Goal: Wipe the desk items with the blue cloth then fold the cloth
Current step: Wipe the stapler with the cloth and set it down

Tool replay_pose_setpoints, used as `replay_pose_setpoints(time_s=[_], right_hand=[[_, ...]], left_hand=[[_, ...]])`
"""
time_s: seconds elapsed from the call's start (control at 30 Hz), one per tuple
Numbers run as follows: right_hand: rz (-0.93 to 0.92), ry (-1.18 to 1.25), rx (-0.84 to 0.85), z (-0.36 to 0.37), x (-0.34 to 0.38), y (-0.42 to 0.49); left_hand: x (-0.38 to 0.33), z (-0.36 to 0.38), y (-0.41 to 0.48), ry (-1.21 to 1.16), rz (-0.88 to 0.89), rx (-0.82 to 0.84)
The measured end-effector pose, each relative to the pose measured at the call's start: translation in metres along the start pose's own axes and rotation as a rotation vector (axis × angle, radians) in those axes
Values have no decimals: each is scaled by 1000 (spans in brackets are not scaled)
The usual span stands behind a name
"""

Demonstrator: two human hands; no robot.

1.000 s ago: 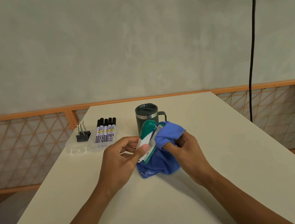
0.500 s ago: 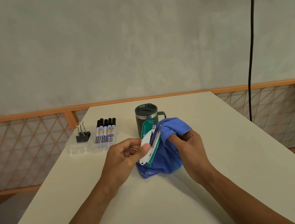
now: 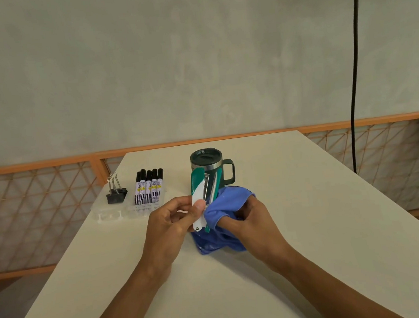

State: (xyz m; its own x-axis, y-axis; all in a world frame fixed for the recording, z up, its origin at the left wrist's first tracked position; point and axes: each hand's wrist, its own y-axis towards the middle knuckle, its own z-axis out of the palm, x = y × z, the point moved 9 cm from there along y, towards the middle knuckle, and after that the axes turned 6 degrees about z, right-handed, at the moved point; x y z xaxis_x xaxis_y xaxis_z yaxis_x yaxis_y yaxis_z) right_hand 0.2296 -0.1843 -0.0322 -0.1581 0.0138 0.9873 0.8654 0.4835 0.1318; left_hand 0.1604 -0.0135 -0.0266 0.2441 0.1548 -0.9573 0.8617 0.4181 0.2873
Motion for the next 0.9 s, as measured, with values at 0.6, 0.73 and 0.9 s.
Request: replay_pose_setpoints(time_s=[0.6,0.73,0.9], right_hand=[[22,-7,19,-1,-7,4],[44,-47,66,8,-17,4],[60,-110,2,6,-24,-2]], left_hand=[[1,-5,4,-19,-27,16],[2,-12,5,-48,-46,-68],[-6,-26,11,-130,-43,-139]])
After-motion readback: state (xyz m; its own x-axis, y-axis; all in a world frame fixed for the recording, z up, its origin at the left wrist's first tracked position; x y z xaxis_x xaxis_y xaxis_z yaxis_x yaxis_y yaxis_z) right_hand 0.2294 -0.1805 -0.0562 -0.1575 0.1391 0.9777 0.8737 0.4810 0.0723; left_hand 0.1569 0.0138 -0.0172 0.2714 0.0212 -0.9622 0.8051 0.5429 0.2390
